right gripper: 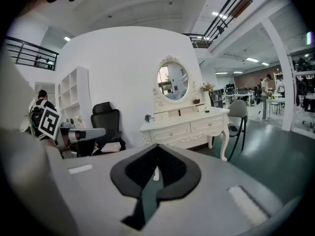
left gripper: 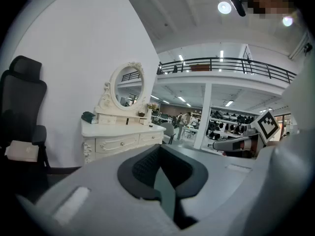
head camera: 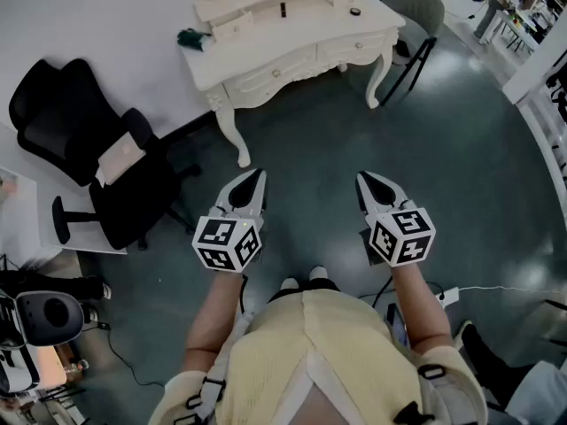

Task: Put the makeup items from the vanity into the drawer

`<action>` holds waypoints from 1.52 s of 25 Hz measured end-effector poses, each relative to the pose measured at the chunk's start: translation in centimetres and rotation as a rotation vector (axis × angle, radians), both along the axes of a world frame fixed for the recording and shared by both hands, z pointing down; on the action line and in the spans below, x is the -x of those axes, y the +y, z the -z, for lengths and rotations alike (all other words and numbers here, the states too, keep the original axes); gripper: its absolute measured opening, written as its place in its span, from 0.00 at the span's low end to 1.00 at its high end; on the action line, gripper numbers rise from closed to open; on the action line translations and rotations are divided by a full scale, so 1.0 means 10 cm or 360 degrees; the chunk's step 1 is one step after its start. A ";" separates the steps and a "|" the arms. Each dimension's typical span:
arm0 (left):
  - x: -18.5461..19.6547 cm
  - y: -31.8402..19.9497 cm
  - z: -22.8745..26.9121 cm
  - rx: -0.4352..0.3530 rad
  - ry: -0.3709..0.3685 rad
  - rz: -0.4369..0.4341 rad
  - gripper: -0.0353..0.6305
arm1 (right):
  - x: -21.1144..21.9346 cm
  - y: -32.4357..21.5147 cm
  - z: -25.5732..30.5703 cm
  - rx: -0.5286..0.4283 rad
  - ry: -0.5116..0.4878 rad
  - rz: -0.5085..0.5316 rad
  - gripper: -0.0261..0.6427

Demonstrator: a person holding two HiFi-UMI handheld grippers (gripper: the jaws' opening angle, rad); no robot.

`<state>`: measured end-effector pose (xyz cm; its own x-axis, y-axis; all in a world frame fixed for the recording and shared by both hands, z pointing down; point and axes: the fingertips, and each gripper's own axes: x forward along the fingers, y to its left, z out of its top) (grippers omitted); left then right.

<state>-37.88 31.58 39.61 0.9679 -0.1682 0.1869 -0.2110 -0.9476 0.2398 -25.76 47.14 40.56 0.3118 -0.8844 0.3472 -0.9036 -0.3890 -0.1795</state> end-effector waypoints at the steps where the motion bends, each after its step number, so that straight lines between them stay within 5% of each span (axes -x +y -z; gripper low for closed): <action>1: -0.03 0.03 -0.01 0.0018 0.0004 -0.0028 0.05 | -0.01 0.00 -0.01 -0.0011 -0.0008 -0.0004 0.04; 10: -0.17 0.21 -0.02 0.0143 0.0091 -0.0121 0.05 | -0.08 -0.01 -0.05 -0.0051 -0.0010 0.0065 0.05; 22: -0.45 0.31 -0.02 -0.0026 -0.0015 -0.0130 0.05 | -0.30 -0.06 -0.06 -0.0070 -0.0037 0.0188 0.09; 38: -0.81 0.10 -0.18 0.0038 -0.0063 -0.0179 0.05 | -0.49 -0.38 -0.13 -0.0076 -0.0065 0.0260 0.19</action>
